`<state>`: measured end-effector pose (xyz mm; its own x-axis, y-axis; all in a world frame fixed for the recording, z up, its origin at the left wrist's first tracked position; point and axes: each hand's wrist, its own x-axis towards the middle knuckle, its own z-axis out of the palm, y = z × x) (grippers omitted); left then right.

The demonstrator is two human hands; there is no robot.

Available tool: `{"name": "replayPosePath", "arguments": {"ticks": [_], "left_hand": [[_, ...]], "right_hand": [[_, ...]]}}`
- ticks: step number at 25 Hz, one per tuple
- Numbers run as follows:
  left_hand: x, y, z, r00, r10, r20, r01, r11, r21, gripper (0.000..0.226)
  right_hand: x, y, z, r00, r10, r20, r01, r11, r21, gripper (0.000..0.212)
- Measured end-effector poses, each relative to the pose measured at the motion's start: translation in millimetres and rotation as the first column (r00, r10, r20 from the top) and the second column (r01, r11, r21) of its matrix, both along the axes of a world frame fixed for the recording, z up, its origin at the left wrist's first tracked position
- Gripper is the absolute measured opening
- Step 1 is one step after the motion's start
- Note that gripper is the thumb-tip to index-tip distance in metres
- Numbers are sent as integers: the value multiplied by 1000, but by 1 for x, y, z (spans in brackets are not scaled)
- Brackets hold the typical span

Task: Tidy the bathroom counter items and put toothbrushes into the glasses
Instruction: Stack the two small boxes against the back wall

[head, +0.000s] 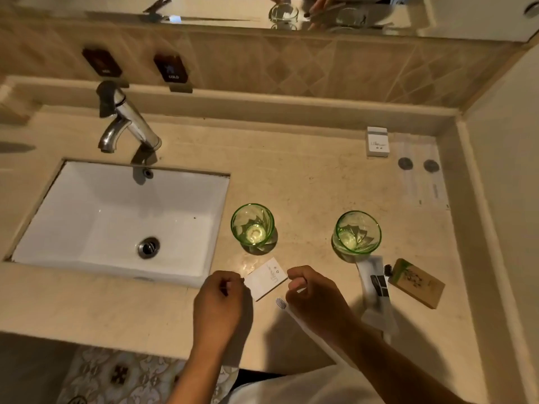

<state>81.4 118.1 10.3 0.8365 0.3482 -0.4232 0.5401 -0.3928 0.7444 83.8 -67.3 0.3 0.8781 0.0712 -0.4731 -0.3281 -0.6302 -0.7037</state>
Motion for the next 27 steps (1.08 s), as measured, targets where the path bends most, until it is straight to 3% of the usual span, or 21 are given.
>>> {"name": "replayPosePath", "arguments": {"ticks": [3,5,7,9,16,22,27], "left_hand": [[-13,-5,-25,961,-276,2,272,948,167,30],[-13,-10,-34,936,-351,16,342,921,186,38],[-13,-13,-36,955,-297,15,291,943,160,37],[-13,-17,-38,967,-254,28,246,955,167,34],[-10,-26,-37,976,-215,-21,216,965,149,35],[-4,-29,-29,964,-257,-73,255,966,-31,25],[3,-40,-15,980,-192,-47,179,964,-197,25]], "right_hand": [[-1,12,-10,967,-113,-230,145,981,128,15],[0,19,-11,931,-196,-308,275,932,237,41],[2,28,-10,915,-241,-324,328,912,247,74],[2,33,-8,919,-253,-303,330,912,242,82],[0,31,-11,912,-284,-295,356,907,226,59],[0,23,-12,901,-333,-279,383,912,147,49],[-1,7,-1,904,-387,-184,414,898,145,41]]}}
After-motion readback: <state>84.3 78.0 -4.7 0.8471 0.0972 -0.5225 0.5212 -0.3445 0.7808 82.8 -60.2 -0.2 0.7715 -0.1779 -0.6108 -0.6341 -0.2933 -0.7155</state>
